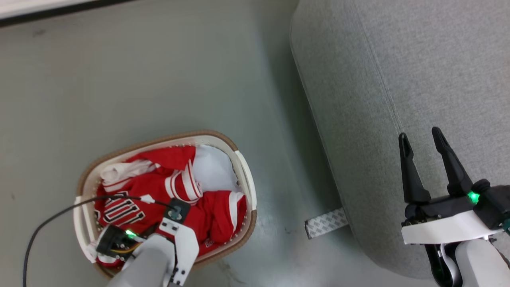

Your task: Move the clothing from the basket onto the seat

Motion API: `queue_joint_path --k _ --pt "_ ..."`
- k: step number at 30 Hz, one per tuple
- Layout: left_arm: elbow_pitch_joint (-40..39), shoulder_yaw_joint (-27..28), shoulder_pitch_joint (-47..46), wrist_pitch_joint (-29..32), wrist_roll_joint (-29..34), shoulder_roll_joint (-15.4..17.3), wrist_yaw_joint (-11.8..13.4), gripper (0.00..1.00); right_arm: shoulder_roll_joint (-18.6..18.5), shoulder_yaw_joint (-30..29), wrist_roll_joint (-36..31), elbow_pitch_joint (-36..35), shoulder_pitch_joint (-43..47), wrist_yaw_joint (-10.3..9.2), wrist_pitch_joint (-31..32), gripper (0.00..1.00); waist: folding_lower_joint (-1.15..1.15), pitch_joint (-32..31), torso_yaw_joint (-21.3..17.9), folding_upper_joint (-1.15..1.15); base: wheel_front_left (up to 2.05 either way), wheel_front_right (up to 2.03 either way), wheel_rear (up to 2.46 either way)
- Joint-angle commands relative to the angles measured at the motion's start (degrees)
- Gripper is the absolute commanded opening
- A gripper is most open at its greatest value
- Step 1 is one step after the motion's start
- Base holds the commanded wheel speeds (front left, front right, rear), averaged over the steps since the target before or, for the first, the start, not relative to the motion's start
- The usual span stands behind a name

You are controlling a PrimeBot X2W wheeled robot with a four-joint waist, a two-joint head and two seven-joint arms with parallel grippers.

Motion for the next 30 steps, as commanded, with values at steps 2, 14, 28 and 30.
queue_joint_path --k 2,14,28,30 --pt "0.49 -0.03 -1.29 0.72 0.38 0.99 0.54 1.00 0.21 0.12 0.69 -0.55 -1.33 -0.12 -0.02 1.00 -0.01 2.08 -0.89 0.00 0.00 0.00 0.00" --pt "1.73 0.63 -2.62 1.42 -2.36 1.05 0.50 0.00 -0.10 -0.35 0.54 -0.45 -1.92 -0.12 -0.02 1.00 -0.01 5.02 -1.33 0.00 0.00 0.00 0.00" --pt "-3.82 1.04 2.50 -11.32 -10.30 -1.45 -3.56 0.00 -1.07 -0.46 -0.96 2.30 4.02 -0.12 -0.01 1.00 -0.01 -11.97 6.30 0.00 0.00 0.00 0.00" --pt "-6.33 -0.56 4.20 -11.52 -12.04 -1.46 -4.61 0.00 -1.31 -0.59 -1.26 2.97 5.90 -0.12 -0.02 1.00 -0.01 -15.61 7.88 0.00 0.00 0.00 0.00"
